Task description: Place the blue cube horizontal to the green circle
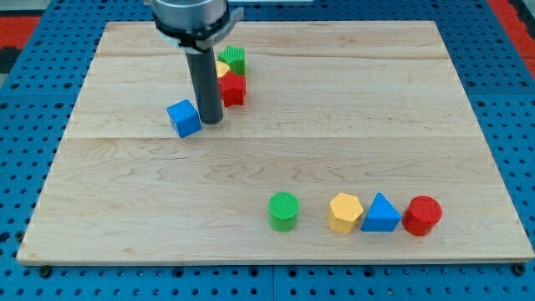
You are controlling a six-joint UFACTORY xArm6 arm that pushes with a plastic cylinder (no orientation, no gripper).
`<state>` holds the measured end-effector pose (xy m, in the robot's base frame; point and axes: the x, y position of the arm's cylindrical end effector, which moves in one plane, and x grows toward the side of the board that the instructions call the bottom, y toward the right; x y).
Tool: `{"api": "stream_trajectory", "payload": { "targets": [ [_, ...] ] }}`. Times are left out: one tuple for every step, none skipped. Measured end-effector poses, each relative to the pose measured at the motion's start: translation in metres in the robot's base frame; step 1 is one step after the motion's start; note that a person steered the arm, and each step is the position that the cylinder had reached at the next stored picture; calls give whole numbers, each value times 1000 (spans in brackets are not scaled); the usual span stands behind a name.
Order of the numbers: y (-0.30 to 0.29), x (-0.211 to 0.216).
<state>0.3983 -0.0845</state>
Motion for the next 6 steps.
{"api": "stream_trajectory", "payload": {
  "targets": [
    [-46, -14],
    [-50, 4],
    [-54, 26],
    [-84, 45],
    [-99, 64],
    [-100, 103]
  ]
}}
